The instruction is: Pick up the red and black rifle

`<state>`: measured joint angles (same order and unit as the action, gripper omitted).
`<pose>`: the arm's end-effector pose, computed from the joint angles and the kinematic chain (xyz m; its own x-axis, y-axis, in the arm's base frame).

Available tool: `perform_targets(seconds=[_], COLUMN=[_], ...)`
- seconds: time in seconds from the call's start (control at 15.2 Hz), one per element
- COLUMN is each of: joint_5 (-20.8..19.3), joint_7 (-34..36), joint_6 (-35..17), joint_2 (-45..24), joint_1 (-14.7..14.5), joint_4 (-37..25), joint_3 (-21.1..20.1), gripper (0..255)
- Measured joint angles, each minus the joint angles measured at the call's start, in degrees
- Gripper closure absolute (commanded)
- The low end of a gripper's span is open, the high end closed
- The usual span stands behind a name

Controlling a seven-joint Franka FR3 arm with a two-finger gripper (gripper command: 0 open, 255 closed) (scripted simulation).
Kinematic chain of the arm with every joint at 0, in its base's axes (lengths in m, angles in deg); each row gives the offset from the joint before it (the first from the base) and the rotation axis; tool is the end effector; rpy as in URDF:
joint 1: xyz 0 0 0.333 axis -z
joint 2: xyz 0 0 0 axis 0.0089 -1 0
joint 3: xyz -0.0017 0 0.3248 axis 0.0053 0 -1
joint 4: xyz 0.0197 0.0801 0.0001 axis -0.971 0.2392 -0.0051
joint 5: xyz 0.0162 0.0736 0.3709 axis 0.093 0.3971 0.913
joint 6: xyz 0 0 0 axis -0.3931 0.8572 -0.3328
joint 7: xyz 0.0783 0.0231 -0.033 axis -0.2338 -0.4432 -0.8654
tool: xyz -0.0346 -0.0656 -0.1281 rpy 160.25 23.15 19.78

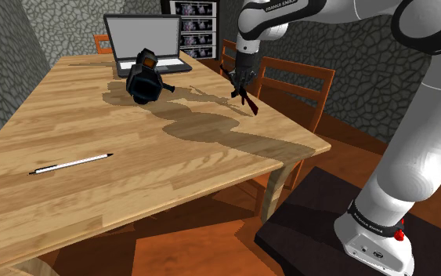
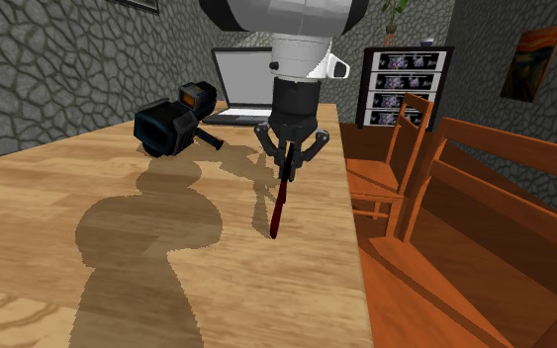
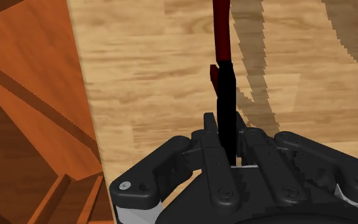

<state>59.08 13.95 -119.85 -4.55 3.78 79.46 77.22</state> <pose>0.5780 -0.0390 0.4734 0.9542 -0.2969 0.0361 -0.2927 -0.9518 -0.0913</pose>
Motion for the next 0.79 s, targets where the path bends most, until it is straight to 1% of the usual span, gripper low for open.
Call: perform_targets(seconds=[0.79], joint_5=[-0.22], joint_7=[0.61], joint_6=[8.26], joint_2=[0.37], joint_1=[0.07], joint_4=[-7.93], joint_3=[0.06], gripper=[255])
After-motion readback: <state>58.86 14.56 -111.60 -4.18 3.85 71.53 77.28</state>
